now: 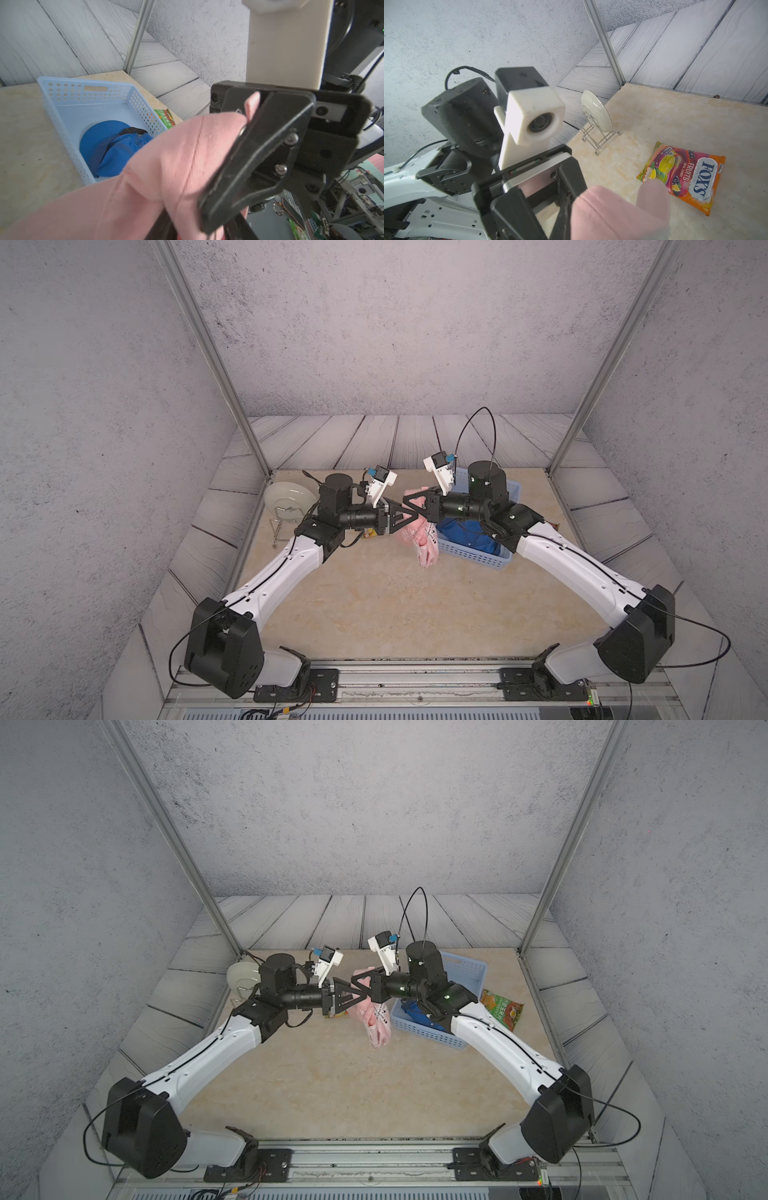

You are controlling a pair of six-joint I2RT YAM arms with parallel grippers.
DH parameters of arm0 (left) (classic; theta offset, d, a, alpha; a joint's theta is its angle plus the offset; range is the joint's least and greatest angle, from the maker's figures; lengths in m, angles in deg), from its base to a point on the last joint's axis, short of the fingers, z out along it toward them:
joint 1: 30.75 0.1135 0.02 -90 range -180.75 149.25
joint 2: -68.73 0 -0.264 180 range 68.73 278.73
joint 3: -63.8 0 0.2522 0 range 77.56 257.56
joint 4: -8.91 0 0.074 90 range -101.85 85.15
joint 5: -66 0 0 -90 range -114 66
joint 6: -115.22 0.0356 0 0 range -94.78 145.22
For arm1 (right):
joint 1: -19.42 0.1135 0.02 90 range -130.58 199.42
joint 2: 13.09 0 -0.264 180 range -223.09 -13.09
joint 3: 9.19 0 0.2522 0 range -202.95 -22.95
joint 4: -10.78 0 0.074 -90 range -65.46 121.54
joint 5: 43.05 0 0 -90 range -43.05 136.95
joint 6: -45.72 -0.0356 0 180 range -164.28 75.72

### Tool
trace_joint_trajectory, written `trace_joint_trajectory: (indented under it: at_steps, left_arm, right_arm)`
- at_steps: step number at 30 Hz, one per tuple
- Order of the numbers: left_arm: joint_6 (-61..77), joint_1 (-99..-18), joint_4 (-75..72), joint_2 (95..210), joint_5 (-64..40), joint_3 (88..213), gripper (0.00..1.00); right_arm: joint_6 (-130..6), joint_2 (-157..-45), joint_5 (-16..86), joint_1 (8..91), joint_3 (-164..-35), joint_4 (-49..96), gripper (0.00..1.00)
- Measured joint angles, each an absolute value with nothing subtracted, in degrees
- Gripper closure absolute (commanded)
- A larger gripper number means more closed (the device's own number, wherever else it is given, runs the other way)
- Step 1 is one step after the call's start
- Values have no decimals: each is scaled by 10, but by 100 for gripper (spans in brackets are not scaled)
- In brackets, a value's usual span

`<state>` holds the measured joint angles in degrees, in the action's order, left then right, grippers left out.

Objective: Turn the baseball cap inside out
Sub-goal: Turn over the baseball cap.

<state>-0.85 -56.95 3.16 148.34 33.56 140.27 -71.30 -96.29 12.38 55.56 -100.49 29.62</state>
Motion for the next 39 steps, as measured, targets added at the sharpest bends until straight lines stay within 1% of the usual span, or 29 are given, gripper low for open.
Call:
trace_joint_trajectory:
  at_steps: [1,3,4,5,7,8,9,11,12,17,20,23,28,39]
  left_arm:
    - [-10,-571,37,1486,341,1403,100]
    - [-14,-575,44,1486,341,1404,100]
    - [-17,-575,45,1486,338,1404,100]
    - [-19,-576,46,1486,332,1404,100]
    - [-28,-578,47,1486,307,1404,100]
    - [-40,-579,48,1486,280,1404,100]
    - [-51,-580,49,1486,259,1404,100]
    - [-80,-582,49,1486,210,1404,100]
    - [-95,-582,48,1486,184,1405,100]
    - [-167,-582,45,1485,71,1419,100]
    - [-219,-582,51,1480,14,1422,100]
    - [-272,-582,52,1480,-22,1433,100]
    - [-350,-582,60,1484,-57,1451,100]
    - [-443,-582,57,1515,-73,1478,100]
  right_arm:
    - [-713,-963,124,556,-1005,296,100]
    - [-713,-964,125,556,-1005,296,99]
    - [-711,-964,128,556,-1005,295,90]
    - [-706,-964,133,556,-1006,296,77]
    - [-689,-964,154,556,-1010,303,52]
    - [-674,-963,173,556,-1012,307,36]
    - [-655,-961,193,557,-1013,311,27]
    - [-630,-952,239,557,-1011,316,16]
    - [-613,-943,268,557,-1007,314,13]
    - [-551,-861,385,556,-939,276,3]
    - [-520,-818,432,556,-879,221,0]
    - [-492,-805,460,556,-814,145,0]
    - [-445,-834,489,567,-737,37,0]
    - [-292,-966,585,641,-740,-162,0]
